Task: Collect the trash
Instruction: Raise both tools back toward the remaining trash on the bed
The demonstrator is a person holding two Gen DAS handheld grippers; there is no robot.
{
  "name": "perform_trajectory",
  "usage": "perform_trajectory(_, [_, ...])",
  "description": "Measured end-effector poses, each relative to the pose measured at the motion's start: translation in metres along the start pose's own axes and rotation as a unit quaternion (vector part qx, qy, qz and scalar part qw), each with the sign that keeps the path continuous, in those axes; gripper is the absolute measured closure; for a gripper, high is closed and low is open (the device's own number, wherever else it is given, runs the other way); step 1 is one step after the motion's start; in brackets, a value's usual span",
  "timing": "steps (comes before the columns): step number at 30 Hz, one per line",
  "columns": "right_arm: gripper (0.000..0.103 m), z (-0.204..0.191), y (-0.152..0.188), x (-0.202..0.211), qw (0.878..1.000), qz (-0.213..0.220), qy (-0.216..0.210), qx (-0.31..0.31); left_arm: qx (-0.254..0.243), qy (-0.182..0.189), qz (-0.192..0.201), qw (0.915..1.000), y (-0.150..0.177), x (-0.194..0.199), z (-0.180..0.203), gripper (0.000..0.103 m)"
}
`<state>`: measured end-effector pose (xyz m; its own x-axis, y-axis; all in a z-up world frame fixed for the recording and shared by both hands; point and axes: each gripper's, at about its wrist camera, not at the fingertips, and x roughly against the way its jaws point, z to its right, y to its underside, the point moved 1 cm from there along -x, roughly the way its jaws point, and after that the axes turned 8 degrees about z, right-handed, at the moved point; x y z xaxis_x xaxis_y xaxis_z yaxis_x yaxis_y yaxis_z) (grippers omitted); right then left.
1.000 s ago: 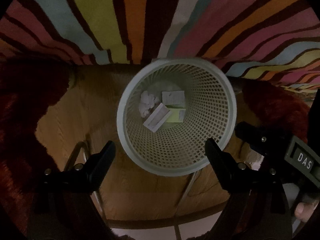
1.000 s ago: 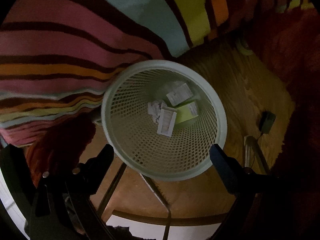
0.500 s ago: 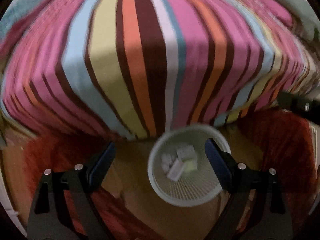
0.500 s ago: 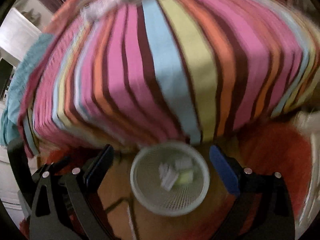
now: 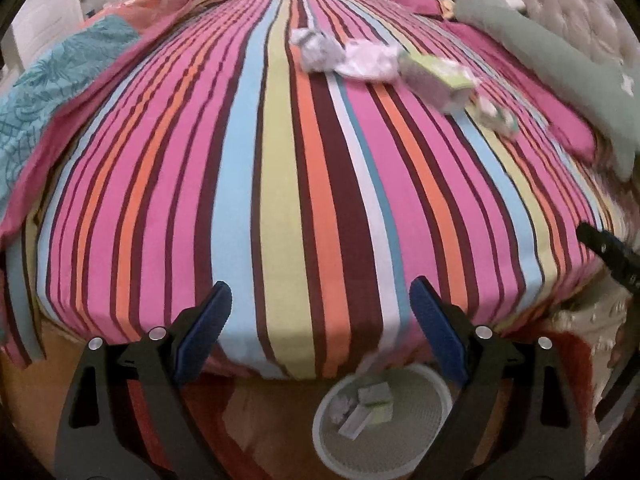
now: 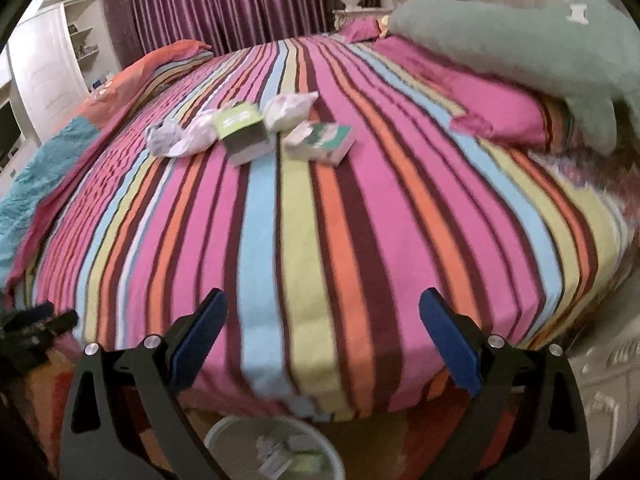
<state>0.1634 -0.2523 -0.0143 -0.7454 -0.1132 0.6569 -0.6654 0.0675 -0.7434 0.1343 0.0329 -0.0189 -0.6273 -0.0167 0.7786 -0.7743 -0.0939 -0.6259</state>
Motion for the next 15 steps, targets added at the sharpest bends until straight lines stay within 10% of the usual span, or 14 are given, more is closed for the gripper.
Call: perform_trajectory(15, [0.011, 0.008, -0.041, -0.057, 0.997, 0.020, 0.023, 0.074, 0.047, 0.028, 0.013, 0.9984, -0.084, -0.058, -0.013, 0.015])
